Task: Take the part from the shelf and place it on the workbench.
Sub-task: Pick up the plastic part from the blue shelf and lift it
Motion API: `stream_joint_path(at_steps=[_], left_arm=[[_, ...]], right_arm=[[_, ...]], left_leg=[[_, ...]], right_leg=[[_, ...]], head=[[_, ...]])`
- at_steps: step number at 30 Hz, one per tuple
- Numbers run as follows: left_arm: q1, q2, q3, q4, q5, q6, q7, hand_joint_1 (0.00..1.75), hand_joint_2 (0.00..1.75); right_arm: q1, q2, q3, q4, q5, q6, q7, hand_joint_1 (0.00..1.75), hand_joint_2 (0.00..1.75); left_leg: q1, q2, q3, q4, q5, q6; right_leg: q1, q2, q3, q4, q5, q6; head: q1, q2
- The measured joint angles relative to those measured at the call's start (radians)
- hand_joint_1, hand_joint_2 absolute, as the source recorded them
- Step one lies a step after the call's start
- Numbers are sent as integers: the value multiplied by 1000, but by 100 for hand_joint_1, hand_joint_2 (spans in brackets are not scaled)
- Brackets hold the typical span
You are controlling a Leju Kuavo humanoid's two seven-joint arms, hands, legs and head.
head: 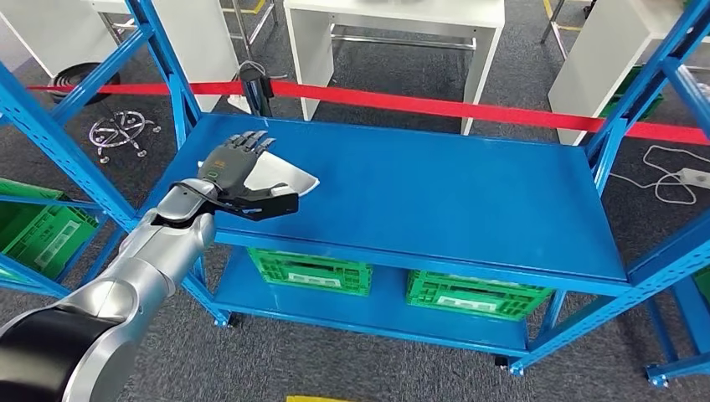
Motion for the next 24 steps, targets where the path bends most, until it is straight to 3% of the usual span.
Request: stream_joint_path(at_steps=[2,5,7,8,10,12,13,16,18,21,22,23,24], left_arm=[[-3,2,0,-2,0,0,1,0,0],[-2,4,0,-2,0,-1,3,0,0],[6,6,0,0,0,-1,3,0,0],[8,8,0,0,1,-1,4,0,0],[8,13,0,0,3,2,5,0,0],[10,19,0,0,9,12,8,0,0],[13,21,0,0,12,18,10,0,0],[17,28,0,-3,18,28,14,0,0],[15,30,0,-7,19,30,14,0,0],[20,30,0,-8,17,28,9,0,0],[24,30,0,-8,16,27,8,0,0],[26,31,0,-8,16,27,6,0,0],[27,31,0,-8,16,27,5,0,0]], right_arm=[[0,0,0,0,1,2,0,0,0],[0,1,0,0,2,3,1,0,0],[2,1,0,0,3,3,3,0,0],[3,1,0,0,3,3,3,0,0],[3,1,0,0,3,4,3,0,0],[2,1,0,0,3,5,4,0,0],[1,1,0,0,3,5,4,0,0],[0,1,0,0,3,6,6,0,0],[-2,1,0,0,4,6,6,0,0],[-4,0,0,0,5,7,6,0,0],[-3,0,0,0,6,8,6,0,0],[-2,0,0,0,7,9,6,0,0],[-2,0,0,0,7,10,6,0,0]], left_leg=[[2,1,-14,40,-14,-14],[12,3,-117,206,-67,-31],[18,3,-174,262,-76,-34],[19,3,-178,241,-55,-32],[20,3,-146,113,36,-26],[14,3,-116,13,100,-16],[11,2,-111,-4,111,-11],[12,0,-100,-9,102,7],[15,-1,-87,-20,95,18],[12,-1,-74,-20,80,28],[12,-1,-70,-18,75,28],[11,-2,-65,-15,69,28],[11,-3,-60,-11,63,27]], right_leg=[[-3,0,19,-2,-6,-13],[-4,1,46,-3,-28,-21],[-4,2,66,-2,-46,-21],[-4,3,79,-2,-56,-20],[-4,5,105,-3,-76,-15],[-4,7,121,-4,-92,-4],[-4,7,124,-6,-98,2],[-4,5,132,-12,-114,20],[-4,3,100,52,-147,26],[-1,2,-28,254,-206,30],[0,2,-59,283,-197,30],[1,1,-70,272,-167,29],[1,1,-60,221,-120,27]], head=[[-2,0],[-5,0],[-5,0],[-5,0],[-5,0],[-4,0],[-3,0],[-3,0],[-2,0],[-1,0],[-1,0],[-1,0],[-1,0]])
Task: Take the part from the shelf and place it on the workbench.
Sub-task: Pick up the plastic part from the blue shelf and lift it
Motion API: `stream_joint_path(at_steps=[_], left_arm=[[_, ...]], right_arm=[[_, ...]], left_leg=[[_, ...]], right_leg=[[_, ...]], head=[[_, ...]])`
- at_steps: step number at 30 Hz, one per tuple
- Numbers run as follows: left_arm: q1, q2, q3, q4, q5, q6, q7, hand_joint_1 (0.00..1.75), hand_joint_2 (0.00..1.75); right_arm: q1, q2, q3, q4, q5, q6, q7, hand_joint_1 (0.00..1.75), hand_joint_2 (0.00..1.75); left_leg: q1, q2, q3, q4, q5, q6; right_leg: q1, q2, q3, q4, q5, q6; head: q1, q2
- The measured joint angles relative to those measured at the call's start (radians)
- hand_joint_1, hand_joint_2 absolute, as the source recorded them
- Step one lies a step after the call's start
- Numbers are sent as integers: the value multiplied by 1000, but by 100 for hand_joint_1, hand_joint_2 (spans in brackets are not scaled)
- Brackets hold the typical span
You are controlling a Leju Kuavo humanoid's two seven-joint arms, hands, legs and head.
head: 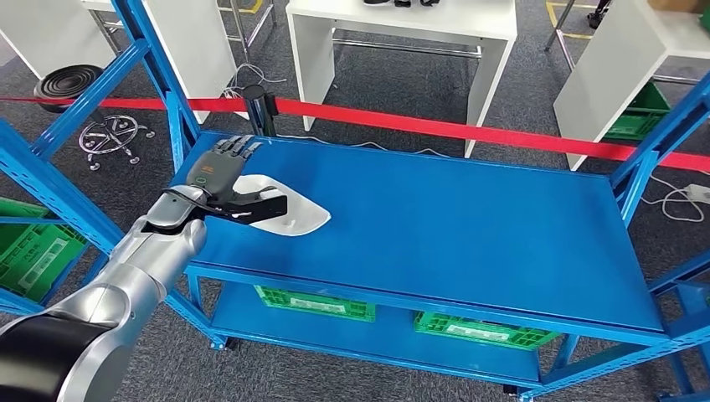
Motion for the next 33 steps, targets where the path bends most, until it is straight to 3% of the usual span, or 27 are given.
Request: stream_joint_path(at_steps=[2,3,7,14,17,21,23,26,27,28,29,31,33], left_arm=[[-1,1,0,0,0,0,-1,0,0],[-2,1,0,-1,0,0,-1,0,0],[-3,6,0,0,2,0,-4,0,0],[-16,8,0,0,33,-87,-45,0,0],[-20,8,2,0,49,-116,-55,0,0],[-24,6,3,0,56,-127,-56,0,0],[-27,1,3,0,57,-127,-56,0,0],[-28,-2,3,3,58,-130,-56,0,0],[-27,-2,3,5,58,-131,-58,0,0],[-26,-2,3,6,59,-133,-60,0,0],[-25,-2,3,8,61,-135,-62,0,0],[-25,-2,3,8,69,-139,-76,0,0],[-27,-2,4,6,79,-145,-96,0,0]], right_arm=[[-1,-1,0,0,1,2,0,0,0],[-2,-1,0,0,2,3,0,0,0],[-2,-1,0,0,2,4,0,0,0],[-2,0,-4,0,-6,-3,2,0,0],[-2,1,-8,0,-8,-8,2,0,0],[-2,3,-9,0,-9,-10,2,0,0],[-3,4,-9,0,-10,-10,1,0,0],[-2,4,-10,0,-10,-10,1,0,0],[-2,4,-11,0,-9,-10,2,0,0],[-2,3,-12,0,-7,-9,2,0,0],[-2,3,-12,0,-6,-9,2,0,0],[-3,3,-12,0,-3,-7,1,0,0],[-4,3,-12,0,-1,-7,0,0,0]], left_leg=[[-2,-2,5,10,-12,-6],[-4,-3,4,15,-16,-9],[-9,-4,4,14,-18,-8],[-9,-3,11,4,-12,-21],[-11,-3,9,7,-16,-17],[-10,-2,16,-3,-8,-7],[-2,2,24,-24,5,-3],[2,7,22,-30,11,0],[3,8,18,-26,11,0],[4,9,13,-22,11,-1],[6,9,8,-16,10,-3],[10,8,-5,0,8,-13],[8,5,-15,18,4,-27]], right_leg=[[2,-1,42,-137,82,-7],[2,-1,58,-182,101,-11],[4,0,68,-208,108,-15],[4,2,69,-209,108,-23],[1,2,70,-209,108,-21],[-1,2,75,-215,112,-11],[1,1,64,-186,84,-3],[-2,0,-6,-20,-12,7],[-3,0,-24,23,-25,10],[-4,0,-25,32,-18,14],[-6,-1,-8,7,3,17],[-10,-2,62,-114,51,22],[-11,1,100,-183,70,10]], head=[[0,0],[-1,0],[-1,0],[-1,0],[-1,0],[-1,0],[0,0],[2,0],[2,0],[2,0],[2,0],[2,0],[1,0]])
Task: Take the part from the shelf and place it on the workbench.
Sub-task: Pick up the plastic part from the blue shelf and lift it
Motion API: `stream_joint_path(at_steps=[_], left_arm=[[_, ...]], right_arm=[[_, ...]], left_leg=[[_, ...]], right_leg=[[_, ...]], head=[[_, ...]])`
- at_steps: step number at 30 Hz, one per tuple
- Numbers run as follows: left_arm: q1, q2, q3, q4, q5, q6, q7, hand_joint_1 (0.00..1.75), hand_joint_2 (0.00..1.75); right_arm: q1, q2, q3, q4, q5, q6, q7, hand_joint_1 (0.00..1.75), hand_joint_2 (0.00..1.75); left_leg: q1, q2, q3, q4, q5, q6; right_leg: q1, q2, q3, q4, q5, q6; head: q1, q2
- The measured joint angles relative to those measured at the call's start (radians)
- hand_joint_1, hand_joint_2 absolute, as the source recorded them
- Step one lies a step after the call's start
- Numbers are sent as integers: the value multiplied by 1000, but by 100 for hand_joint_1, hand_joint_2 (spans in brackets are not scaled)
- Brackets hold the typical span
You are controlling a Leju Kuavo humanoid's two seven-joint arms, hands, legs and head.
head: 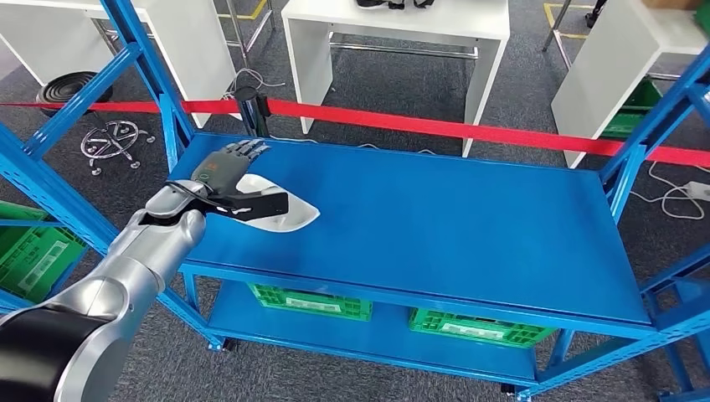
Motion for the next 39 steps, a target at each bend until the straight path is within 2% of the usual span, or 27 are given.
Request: stream_joint_path(at_steps=[1,3,5,8,9,12,16,18,22,28,39], left_arm=[[-1,0,0,-1,4,-3,-8,0,0],[-3,1,1,-2,7,-6,-18,0,0],[-4,1,1,-4,8,-8,-23,0,0],[-6,0,1,-4,8,-10,-30,0,0],[-6,0,1,-4,8,-11,-32,0,0],[-6,0,1,-4,8,-12,-33,0,0],[-6,0,1,-4,8,-12,-33,0,0],[-6,1,1,-4,8,-17,-39,0,0],[-6,5,1,-4,15,-34,-95,0,175],[1,15,0,-4,23,-53,-164,0,175],[82,5,-57,-13,40,-47,-278,0,175]], right_arm=[[-1,0,0,0,1,0,-1,0,0],[-2,0,0,0,2,0,-2,0,0],[-2,1,-1,0,3,0,-4,0,0],[-1,1,-2,0,3,0,-6,0,0],[0,1,-3,0,3,0,-7,0,0],[0,1,-3,0,2,0,-7,0,0],[0,1,-4,0,3,0,-7,0,0],[0,1,-4,0,3,0,-8,0,0],[0,1,-6,0,2,1,-9,0,0],[0,1,-15,0,-2,1,-9,0,0],[0,1,-27,0,-5,2,-8,0,0]], left_leg=[[-2,-1,-2,3,-1,-6],[-4,-2,-7,4,-7,-5],[-4,-2,-8,-2,-11,5],[-5,-1,-3,-8,9,21],[-5,-1,-1,-10,16,20],[-4,-2,1,-14,23,3],[-3,-2,1,-17,21,-15],[-3,-2,0,-17,20,-20],[-3,-2,-1,-17,19,-21],[-4,-2,-4,-16,19,-20],[-4,-2,-6,-14,17,-14]], right_leg=[[2,2,-3,2,-2,-11],[0,3,-5,-5,-3,-25],[0,3,-5,-8,2,-30],[2,4,-7,-8,7,-39],[3,5,-8,-8,8,-40],[4,4,-11,-8,9,-42],[4,4,-11,-8,9,-42],[4,4,-11,-9,8,-42],[4,4,-10,-13,9,-40],[4,4,-8,-19,12,-34],[2,4,-6,-24,13,-24]], head=[[-1,0],[-4,0],[-4,0],[-4,0],[-4,0],[-4,0],[-4,0],[-4,0],[-4,0],[-4,0],[-4,0]])
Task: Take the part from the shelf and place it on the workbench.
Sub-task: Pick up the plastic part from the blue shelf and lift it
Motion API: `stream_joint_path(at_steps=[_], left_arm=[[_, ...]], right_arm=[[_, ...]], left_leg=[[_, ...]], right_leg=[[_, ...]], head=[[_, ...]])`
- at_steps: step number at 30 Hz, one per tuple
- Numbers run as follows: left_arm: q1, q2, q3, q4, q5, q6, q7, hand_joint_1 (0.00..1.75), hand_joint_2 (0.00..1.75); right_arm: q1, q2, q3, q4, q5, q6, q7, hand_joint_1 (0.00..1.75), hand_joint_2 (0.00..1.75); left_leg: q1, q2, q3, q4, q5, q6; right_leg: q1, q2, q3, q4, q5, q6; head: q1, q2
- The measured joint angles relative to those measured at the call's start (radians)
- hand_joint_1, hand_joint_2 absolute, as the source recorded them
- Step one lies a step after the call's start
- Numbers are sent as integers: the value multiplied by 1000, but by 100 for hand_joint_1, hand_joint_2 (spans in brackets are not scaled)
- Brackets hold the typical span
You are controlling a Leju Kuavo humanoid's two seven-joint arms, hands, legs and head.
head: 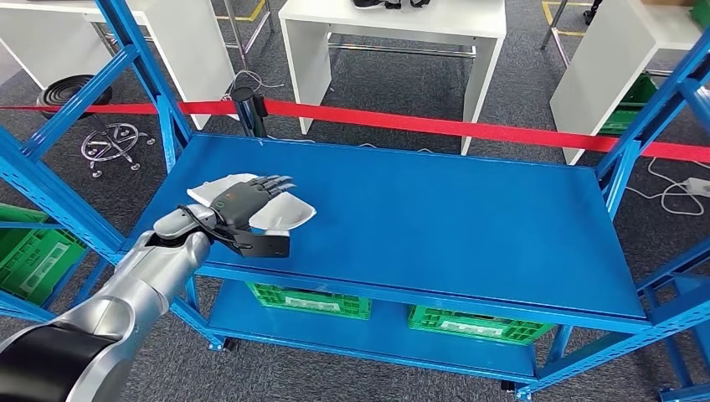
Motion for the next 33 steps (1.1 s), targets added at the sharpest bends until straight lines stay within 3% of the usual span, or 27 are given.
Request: stream_joint_path(at_steps=[15,18,25,33], left_arm=[[43,-8,-93,-28,18,29,-35,0,175],[44,-8,-107,-32,31,65,1,0,175],[44,-6,-142,-33,25,118,170,0,175],[43,-5,-158,-33,23,119,183,0,175]], right_arm=[[2,0,-16,0,0,0,0,0,0],[3,0,-17,0,2,0,0,0,0],[3,1,-17,0,9,0,-1,0,0],[3,1,-18,0,10,0,-1,0,0]], left_leg=[[-1,0,-2,1,-1,3],[-1,0,-2,1,-1,3],[-1,0,-2,1,-1,3],[-1,0,-2,1,-1,3]], right_leg=[[0,0,0,-2,1,3],[0,0,0,-2,1,3],[0,0,0,-2,1,3],[0,0,1,-2,1,4]], head=[[0,0],[0,0],[0,0],[0,0]])
